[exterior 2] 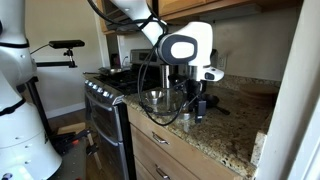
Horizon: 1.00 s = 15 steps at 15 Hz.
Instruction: Pour the contents of the dish on the right into the dish on the left
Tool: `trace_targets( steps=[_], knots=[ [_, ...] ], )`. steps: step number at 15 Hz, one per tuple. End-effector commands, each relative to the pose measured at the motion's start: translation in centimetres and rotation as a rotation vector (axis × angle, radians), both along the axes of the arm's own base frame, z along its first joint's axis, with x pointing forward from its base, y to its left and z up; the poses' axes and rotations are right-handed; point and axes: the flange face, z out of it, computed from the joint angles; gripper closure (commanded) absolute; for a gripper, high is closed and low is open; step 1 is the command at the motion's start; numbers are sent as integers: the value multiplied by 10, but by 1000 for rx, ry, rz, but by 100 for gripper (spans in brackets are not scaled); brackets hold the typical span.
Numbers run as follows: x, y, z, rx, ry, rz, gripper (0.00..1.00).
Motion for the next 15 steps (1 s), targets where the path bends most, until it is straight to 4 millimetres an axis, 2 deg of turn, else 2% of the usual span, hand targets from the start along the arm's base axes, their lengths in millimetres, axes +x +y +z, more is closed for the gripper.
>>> trace_targets(
  steps=[1, 9, 12, 13, 15],
  knots=[
    [4, -1, 0, 14, -7, 9, 32],
    [5, -1, -2, 11, -4, 14, 86],
    [7, -2, 1, 7, -9, 17, 92],
    [8, -2, 3, 5, -13, 19, 91],
    [11, -3, 11, -1, -26, 21, 95]
  ],
)
